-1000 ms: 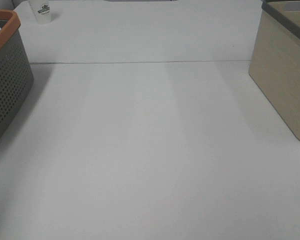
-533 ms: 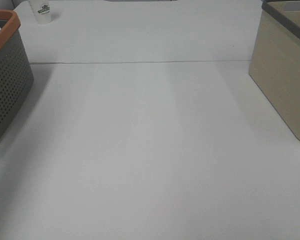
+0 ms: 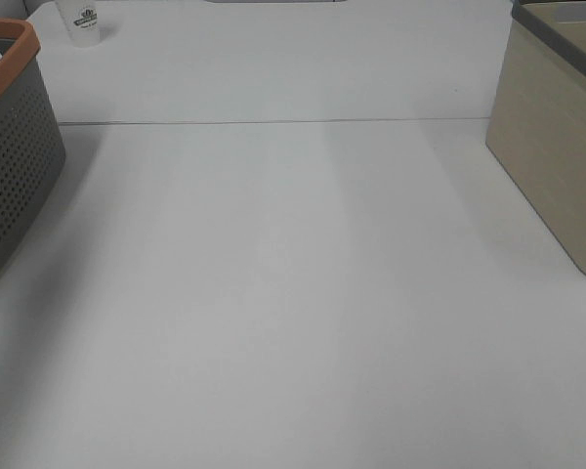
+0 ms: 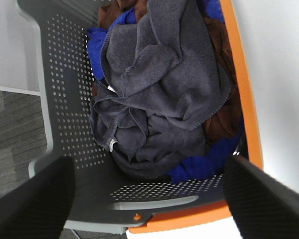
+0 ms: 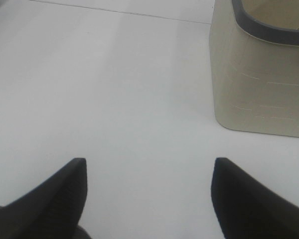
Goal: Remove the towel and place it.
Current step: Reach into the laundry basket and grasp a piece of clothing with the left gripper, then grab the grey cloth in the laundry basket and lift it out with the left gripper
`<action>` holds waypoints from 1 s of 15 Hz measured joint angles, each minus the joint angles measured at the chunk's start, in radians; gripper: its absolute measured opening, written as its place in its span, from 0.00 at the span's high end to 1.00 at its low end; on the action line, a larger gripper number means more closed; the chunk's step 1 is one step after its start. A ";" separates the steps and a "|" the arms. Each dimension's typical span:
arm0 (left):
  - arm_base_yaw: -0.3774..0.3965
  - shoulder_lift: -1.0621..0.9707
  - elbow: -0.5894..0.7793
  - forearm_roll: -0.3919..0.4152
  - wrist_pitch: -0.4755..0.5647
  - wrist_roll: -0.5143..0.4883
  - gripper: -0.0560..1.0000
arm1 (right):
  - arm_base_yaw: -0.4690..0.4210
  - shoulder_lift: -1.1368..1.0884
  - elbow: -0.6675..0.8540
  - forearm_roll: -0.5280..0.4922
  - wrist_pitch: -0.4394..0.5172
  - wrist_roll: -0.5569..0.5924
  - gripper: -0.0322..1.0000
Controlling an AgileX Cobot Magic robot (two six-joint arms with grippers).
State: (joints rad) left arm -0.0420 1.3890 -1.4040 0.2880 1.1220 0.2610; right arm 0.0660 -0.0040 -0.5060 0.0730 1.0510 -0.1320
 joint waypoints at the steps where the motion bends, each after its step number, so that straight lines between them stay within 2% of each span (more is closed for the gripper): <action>1: 0.000 0.045 -0.043 0.009 0.008 0.011 0.23 | 0.000 0.000 0.000 0.000 0.000 0.000 0.29; 2: 0.009 0.137 -0.132 0.024 0.030 0.051 0.23 | 0.000 0.000 0.000 0.000 0.000 0.000 0.29; 4: 0.066 0.221 -0.223 -0.038 0.063 0.123 0.23 | 0.000 0.000 0.000 0.000 0.000 0.000 0.29; 6: 0.149 0.273 -0.273 -0.198 0.077 0.239 0.23 | 0.000 0.000 0.000 0.000 0.000 0.000 0.29; 7: 0.182 0.289 -0.278 -0.252 0.077 0.292 0.23 | 0.000 0.000 0.000 0.000 0.000 0.000 0.29; 9: 0.217 0.310 -0.282 -0.288 0.067 0.344 0.23 | 0.000 0.000 0.000 0.000 0.000 0.000 0.29; 15: 0.257 0.423 -0.282 -0.294 -0.031 0.485 0.24 | 0.000 0.000 0.000 0.000 0.000 0.000 0.29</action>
State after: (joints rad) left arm 0.2150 1.8120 -1.6860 -0.0060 1.0910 0.7460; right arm 0.0660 -0.0040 -0.5060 0.0730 1.0510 -0.1320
